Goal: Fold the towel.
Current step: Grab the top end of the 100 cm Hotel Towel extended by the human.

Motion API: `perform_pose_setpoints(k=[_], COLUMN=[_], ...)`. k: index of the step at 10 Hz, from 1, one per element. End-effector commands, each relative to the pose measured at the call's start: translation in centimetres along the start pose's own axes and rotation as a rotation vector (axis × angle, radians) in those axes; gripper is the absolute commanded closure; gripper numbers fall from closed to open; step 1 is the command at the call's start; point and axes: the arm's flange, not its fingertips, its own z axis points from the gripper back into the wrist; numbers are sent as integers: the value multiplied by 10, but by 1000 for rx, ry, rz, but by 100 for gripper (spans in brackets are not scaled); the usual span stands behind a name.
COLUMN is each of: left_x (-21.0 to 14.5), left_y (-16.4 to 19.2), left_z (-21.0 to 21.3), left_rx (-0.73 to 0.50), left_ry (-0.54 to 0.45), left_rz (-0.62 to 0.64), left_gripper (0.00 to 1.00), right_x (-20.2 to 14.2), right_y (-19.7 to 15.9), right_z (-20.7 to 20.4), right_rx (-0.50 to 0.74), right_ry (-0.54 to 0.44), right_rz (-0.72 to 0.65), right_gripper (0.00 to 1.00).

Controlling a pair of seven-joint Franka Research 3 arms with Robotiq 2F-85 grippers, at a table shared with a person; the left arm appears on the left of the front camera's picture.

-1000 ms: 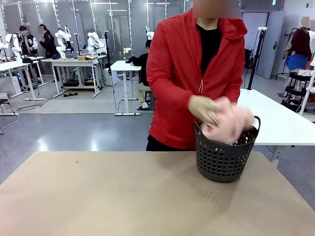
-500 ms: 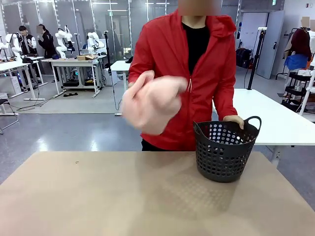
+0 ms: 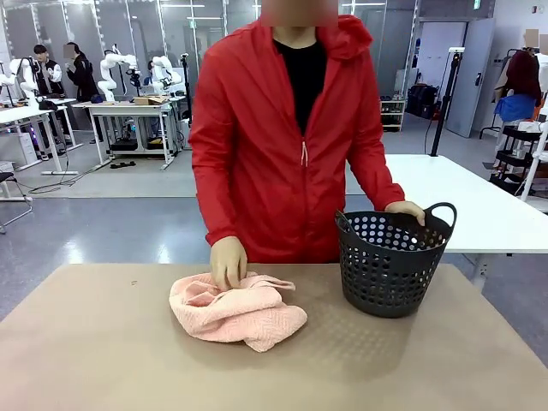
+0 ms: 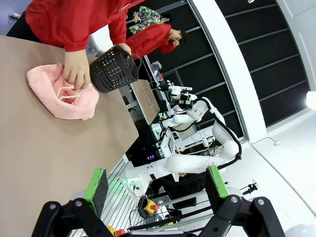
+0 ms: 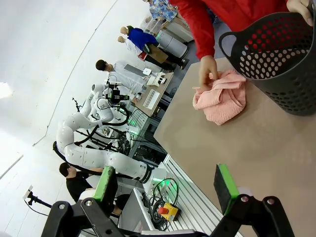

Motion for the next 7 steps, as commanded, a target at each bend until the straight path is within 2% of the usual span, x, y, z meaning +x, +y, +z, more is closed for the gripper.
perform_pose_setpoints(k=[1, 7], left_x=[0, 0], left_y=[-1, -1], left_z=[0, 0], left_rx=[-25, -25], left_ry=[-8, -8], left_rz=[-20, -20], left_gripper=[0, 0], right_x=[2, 2], right_y=[-1, -1], right_z=[1, 1], right_rx=[12, 12], right_ry=[-7, -7], right_rz=[22, 22], right_gripper=[0, 0])
